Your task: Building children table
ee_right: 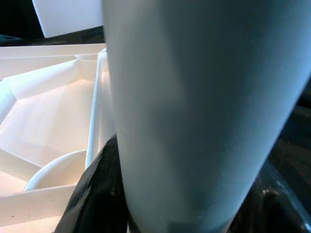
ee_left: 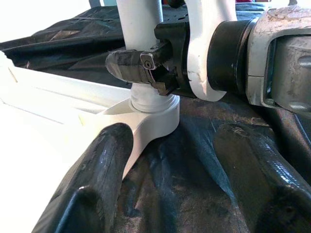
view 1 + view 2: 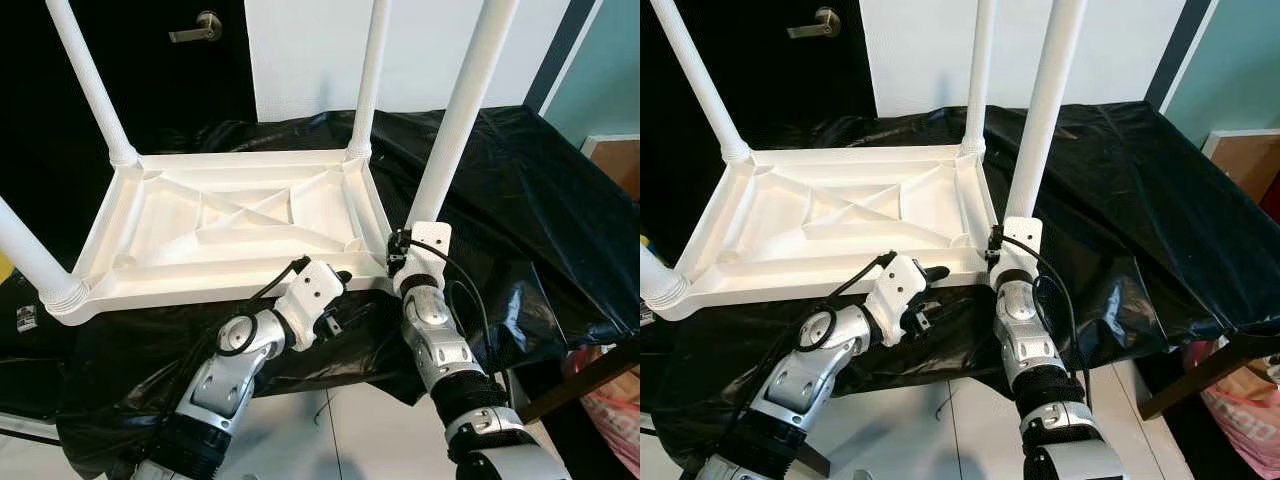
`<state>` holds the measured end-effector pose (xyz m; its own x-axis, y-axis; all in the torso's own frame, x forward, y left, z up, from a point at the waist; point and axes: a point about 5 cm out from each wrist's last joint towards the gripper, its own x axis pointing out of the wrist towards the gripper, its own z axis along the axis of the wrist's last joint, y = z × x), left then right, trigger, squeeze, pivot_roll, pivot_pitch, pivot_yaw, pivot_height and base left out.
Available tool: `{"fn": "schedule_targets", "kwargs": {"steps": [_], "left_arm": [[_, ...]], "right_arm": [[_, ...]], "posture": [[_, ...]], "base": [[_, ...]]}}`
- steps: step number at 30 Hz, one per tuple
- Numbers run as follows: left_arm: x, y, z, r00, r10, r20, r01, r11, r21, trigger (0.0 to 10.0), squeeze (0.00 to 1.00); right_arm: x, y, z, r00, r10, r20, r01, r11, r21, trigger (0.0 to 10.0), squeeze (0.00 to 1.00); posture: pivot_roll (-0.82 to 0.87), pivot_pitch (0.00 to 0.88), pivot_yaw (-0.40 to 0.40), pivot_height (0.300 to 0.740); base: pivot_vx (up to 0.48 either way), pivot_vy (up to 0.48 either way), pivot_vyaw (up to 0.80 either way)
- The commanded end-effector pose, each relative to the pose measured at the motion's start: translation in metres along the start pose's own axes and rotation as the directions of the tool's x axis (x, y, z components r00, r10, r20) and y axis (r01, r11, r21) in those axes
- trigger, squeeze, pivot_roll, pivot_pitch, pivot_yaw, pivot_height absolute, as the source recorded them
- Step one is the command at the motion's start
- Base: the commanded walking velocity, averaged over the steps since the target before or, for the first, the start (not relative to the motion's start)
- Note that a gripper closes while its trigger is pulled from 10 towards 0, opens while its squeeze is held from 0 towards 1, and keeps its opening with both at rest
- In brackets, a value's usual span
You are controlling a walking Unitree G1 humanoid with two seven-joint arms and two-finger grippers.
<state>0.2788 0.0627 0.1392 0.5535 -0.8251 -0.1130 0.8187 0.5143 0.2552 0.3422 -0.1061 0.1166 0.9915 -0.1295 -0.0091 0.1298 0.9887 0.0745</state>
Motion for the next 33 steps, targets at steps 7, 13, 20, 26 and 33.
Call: {"fn": "schedule_targets", "kwargs": {"steps": [7, 13, 20, 26, 33], "left_arm": [[0.002, 0.002, -0.001, 0.999, 0.037, -0.001, -0.037, 0.999, 0.002, 10.0, 0.0], [0.001, 0.002, -0.001, 0.999, 0.036, 0.001, -0.036, 0.999, 0.003, 10.0, 0.0], [0.001, 0.001, -0.001, 0.999, 0.032, -0.001, -0.032, 0.999, 0.004, 10.0, 0.0], [0.002, 0.002, -0.004, 0.999, 0.047, -0.011, -0.047, 0.999, 0.014, 10.0, 0.0], [0.001, 0.002, -0.008, 0.998, 0.053, -0.017, -0.053, 0.999, 0.009, 10.0, 0.0]], "right_arm": [[-0.006, -0.001, -0.016, 0.997, -0.006, -0.074, 0.005, 1.0, -0.019, 10.0, 0.0], [-0.003, -0.008, -0.002, 0.998, 0.059, 0.018, -0.058, 0.998, -0.031, 10.0, 1.0], [0.001, -0.022, 0.002, 0.992, 0.116, 0.051, -0.113, 0.992, -0.059, 10.0, 1.0], [-0.003, -0.032, -0.004, 0.963, 0.262, 0.062, -0.257, 0.963, -0.083, 10.0, 0.0], [-0.006, -0.031, -0.008, 0.923, 0.381, 0.061, -0.375, 0.922, -0.092, 10.0, 0.0]], "posture": [[0.02, 0.0, -0.043, 0.74], [0.01, 0.0, -0.039, 0.74], [0.01, 0.0, -0.038, 0.74], [0.0, 0.0, -0.033, 0.74], [0.0, 0.0, -0.03, 0.74]], "base": [[0.0, 0.0, 0.0], [0.0, 0.0, 0.0], [0.0, 0.0, 0.0], [0.0, 0.0, 0.0], [0.0, 0.0, 0.0]]}}
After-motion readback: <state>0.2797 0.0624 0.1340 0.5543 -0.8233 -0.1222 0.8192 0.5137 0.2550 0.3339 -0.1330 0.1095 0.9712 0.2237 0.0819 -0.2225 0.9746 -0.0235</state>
